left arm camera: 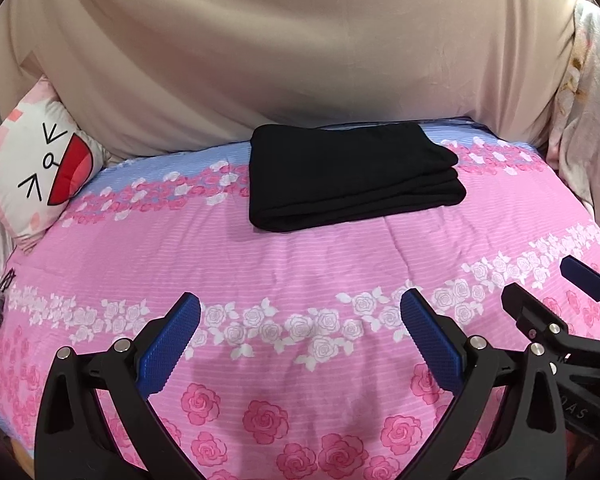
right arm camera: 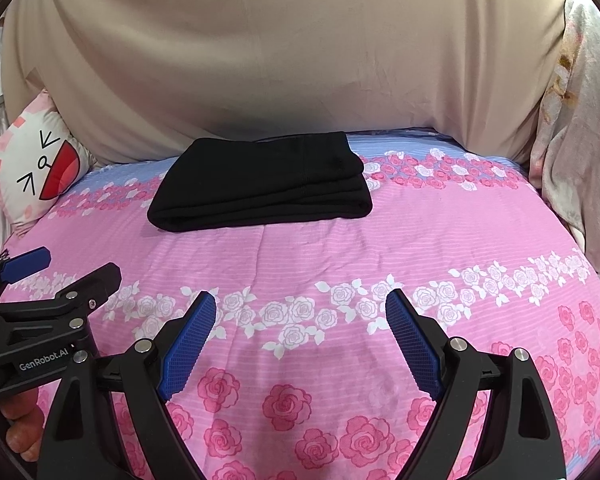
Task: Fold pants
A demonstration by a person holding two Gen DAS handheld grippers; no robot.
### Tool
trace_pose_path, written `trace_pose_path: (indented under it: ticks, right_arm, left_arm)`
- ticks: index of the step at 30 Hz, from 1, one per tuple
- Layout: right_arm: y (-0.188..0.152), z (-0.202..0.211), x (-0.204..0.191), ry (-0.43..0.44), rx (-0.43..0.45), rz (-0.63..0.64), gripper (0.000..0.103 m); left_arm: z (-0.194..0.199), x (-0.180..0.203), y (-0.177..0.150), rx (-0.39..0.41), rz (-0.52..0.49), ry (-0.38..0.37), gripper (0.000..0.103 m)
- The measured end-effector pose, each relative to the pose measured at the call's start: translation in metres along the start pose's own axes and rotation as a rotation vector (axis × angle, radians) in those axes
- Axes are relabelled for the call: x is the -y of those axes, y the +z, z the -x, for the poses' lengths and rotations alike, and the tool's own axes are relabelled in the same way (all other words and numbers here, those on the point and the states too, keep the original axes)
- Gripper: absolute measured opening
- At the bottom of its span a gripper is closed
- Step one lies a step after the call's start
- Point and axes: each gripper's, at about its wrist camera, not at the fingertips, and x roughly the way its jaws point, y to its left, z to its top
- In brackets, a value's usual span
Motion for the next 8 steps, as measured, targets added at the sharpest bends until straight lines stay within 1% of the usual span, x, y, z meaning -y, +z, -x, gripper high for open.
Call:
trace_pose_path:
  ticks: [2, 4, 8]
  right_arm:
    - [-0.0007, 0.0011, 0.0011, -0.003, 0.001, 0.001, 0.085]
    - [-0.0015, 0.0022, 0.0024, -0.002, 0.001, -0.003, 0.085]
    - [-0.002, 0.0026, 0.0038, -0.002, 0.001, -0.004, 0.085]
  left_arm:
    - [0.0005, 0.0012, 0.0006, 0.005, -0.009, 0.05, 0.098]
    - [-0.0003, -0.0002, 0.0008, -0.009, -0.001, 0.079, 0.098]
    - [0.0012, -0.0067, 0.0002, -0.036, 0.027, 0.054, 0.098]
